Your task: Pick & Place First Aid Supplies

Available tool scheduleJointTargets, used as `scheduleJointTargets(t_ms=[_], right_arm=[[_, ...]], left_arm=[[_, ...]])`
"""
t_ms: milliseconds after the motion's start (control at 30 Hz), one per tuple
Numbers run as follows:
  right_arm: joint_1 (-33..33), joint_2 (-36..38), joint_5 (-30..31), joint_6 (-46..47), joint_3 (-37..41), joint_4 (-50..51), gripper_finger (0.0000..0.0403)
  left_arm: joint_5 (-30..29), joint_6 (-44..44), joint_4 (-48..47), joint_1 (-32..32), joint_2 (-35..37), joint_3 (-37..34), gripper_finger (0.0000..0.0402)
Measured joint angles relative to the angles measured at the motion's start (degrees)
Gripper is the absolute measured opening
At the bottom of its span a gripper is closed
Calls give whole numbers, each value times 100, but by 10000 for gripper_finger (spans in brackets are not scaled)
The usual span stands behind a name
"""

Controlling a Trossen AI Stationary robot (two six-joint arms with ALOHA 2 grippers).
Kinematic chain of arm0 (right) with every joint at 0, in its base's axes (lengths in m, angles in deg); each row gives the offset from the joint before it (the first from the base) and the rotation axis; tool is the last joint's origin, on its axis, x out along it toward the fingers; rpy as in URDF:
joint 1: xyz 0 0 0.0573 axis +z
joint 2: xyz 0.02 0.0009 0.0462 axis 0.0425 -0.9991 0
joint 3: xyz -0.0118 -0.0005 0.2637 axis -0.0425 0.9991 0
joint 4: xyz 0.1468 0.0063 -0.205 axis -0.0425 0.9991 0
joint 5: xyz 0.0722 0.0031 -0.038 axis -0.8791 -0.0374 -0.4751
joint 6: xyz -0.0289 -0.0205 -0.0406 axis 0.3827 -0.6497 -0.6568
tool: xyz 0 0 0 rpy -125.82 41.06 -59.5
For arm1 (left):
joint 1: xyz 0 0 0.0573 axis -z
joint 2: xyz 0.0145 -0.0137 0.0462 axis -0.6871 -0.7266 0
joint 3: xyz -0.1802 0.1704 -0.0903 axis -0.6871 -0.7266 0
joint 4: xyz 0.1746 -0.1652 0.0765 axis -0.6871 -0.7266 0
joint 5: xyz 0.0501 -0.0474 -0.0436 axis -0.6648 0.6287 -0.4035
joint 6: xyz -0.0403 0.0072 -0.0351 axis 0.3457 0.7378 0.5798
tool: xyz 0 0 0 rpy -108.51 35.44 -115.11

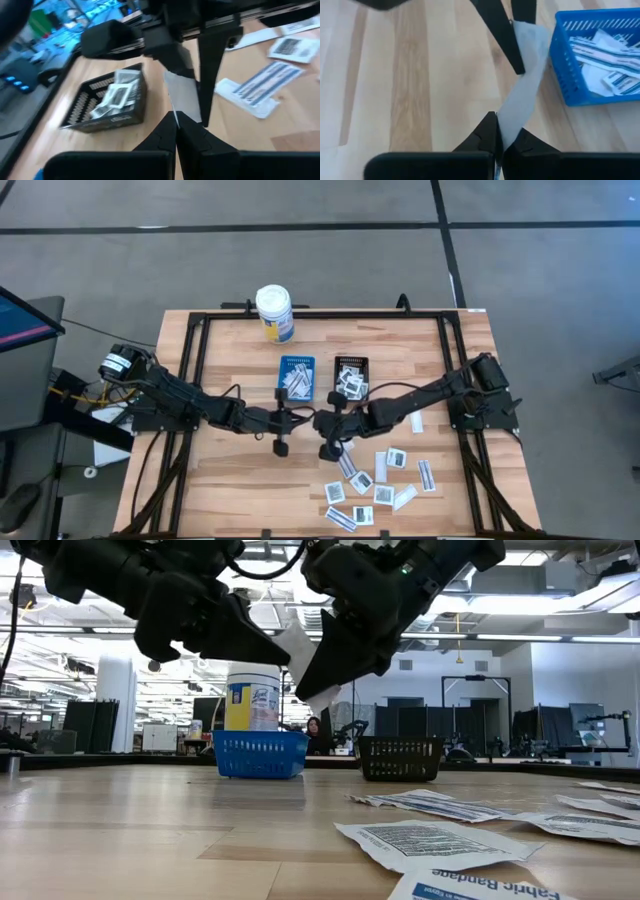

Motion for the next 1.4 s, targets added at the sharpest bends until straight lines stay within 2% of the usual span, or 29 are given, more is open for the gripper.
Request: scheduleJointTargets(t_ms=[100,500,633,700,800,867,1000,1267,1400], right_arm=[[-6,2,25,142,-6,13,1],[-4,10,-23,868,-8,218,1],[46,-46,-328,1317,69,916,1],[76,-49,-262,1433,68,1130,1],[130,-3,111,1467,28,1175,1],[139,-32,280,1415,43,1127,1],[123,-15,393,1406,27,896,1],[110,-15,497,1404,29,839,1],[108,-16,506,1397,29,855,1]], left_arm=[[-176,0,0,0,0,0,4],[-276,-31,10,-2,0,-2,3],[-771,-143,112,-38,99,-1,3],[-858,-151,103,-32,161,0,3],[-786,-147,65,-6,320,-2,3],[-531,-134,89,-12,328,7,3],[106,-98,62,-50,310,1,3],[232,299,15,-202,295,2,3],[822,323,15,-272,295,2,4]])
